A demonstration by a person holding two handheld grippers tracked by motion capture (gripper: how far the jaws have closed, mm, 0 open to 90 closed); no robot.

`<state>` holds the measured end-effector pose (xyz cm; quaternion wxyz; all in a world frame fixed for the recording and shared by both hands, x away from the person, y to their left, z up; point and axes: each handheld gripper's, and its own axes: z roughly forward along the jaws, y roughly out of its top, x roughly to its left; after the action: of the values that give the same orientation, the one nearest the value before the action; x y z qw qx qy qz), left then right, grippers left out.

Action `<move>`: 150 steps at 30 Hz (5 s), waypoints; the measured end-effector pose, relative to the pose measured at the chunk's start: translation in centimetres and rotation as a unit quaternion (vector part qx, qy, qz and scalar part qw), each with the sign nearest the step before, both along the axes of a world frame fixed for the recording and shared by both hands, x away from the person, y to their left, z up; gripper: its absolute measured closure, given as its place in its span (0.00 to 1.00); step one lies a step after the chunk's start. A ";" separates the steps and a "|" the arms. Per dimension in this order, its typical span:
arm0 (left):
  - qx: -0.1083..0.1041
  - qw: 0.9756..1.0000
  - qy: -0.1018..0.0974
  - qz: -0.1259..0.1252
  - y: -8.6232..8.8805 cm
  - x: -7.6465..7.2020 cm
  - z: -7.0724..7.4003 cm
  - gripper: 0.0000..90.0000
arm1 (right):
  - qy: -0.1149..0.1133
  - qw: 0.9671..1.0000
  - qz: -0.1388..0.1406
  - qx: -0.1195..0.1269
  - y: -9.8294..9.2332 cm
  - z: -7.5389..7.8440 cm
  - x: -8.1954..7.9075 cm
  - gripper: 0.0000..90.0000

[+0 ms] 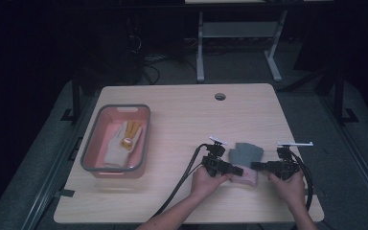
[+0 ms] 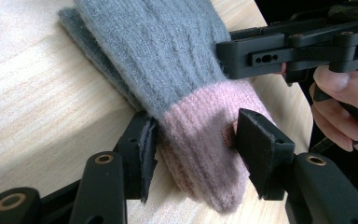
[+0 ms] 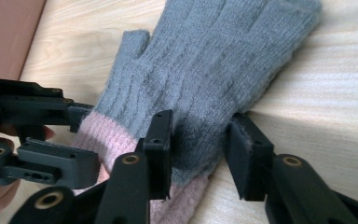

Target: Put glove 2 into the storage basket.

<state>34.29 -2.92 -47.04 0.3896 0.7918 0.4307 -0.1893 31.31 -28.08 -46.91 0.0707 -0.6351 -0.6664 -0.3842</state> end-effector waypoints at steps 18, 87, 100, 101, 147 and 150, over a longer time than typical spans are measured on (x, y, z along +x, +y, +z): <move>-0.014 1.000 -0.001 -0.010 0.4 0.6 0.2 0.69 | -0.006 1.000 0.006 0.006 0.4 0.7 0.1 0.87; -0.039 0.995 -0.080 0.053 13.4 1.4 9.0 0.68 | -0.061 0.992 0.101 0.038 12.0 9.9 5.5 0.87; -0.037 0.993 -0.092 0.064 16.0 1.6 10.0 0.68 | -0.062 0.990 0.118 0.041 14.4 10.7 6.5 0.87; -0.036 0.993 -0.093 0.066 16.2 1.5 10.1 0.68 | -0.063 0.990 0.120 0.041 14.6 10.9 6.6 0.86; -0.050 0.986 -0.102 0.123 25.2 1.1 12.4 0.69 | -0.070 0.981 0.172 0.061 23.3 13.1 9.6 0.86; -0.049 0.985 -0.103 0.128 25.9 1.1 12.6 0.69 | -0.074 0.980 0.175 0.061 24.0 13.1 9.8 0.86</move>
<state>35.42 22.95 -34.44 0.4915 0.7252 0.4761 -0.0766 41.14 -4.10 -33.78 0.1263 -0.4729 -0.7457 -0.4520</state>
